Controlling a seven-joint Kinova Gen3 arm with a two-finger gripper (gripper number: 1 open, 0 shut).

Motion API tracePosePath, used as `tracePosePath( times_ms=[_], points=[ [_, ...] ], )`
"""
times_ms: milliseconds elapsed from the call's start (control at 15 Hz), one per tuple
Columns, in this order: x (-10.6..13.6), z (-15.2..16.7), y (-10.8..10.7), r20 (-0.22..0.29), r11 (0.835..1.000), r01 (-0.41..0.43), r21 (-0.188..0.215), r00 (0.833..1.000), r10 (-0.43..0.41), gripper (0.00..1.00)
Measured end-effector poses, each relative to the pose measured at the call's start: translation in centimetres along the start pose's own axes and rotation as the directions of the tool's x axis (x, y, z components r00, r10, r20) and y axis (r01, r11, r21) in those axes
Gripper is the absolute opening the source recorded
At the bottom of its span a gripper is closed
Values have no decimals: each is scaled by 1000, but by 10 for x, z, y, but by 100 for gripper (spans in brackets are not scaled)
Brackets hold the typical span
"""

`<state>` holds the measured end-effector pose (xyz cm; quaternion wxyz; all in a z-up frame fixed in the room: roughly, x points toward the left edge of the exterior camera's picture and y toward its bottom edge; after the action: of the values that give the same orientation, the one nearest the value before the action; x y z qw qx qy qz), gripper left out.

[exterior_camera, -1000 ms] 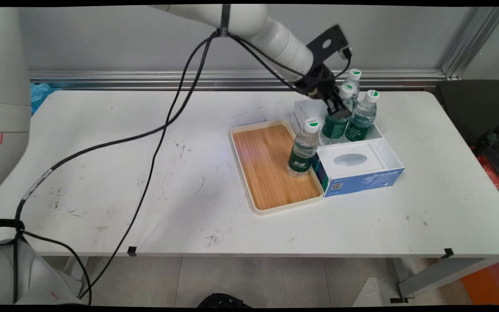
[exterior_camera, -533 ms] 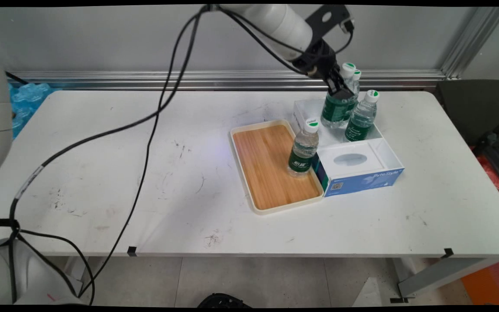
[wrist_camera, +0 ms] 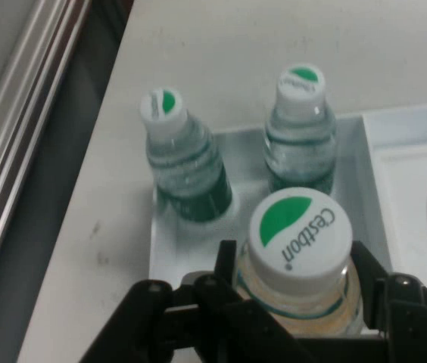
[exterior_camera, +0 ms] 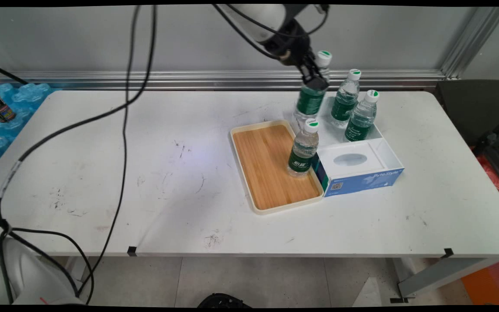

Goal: Place the picked object on the tray

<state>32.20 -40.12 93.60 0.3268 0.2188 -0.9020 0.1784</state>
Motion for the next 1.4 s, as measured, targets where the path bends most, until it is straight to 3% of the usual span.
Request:
tracePosePath(
  times_ms=[733, 1400],
  points=[
    [-59, -71, 31, 60, 1000, 1, -11, 998, 0, 0],
    [-114, -76, 71, 9, 998, -30, -59, 999, 31, 0]
  ],
)
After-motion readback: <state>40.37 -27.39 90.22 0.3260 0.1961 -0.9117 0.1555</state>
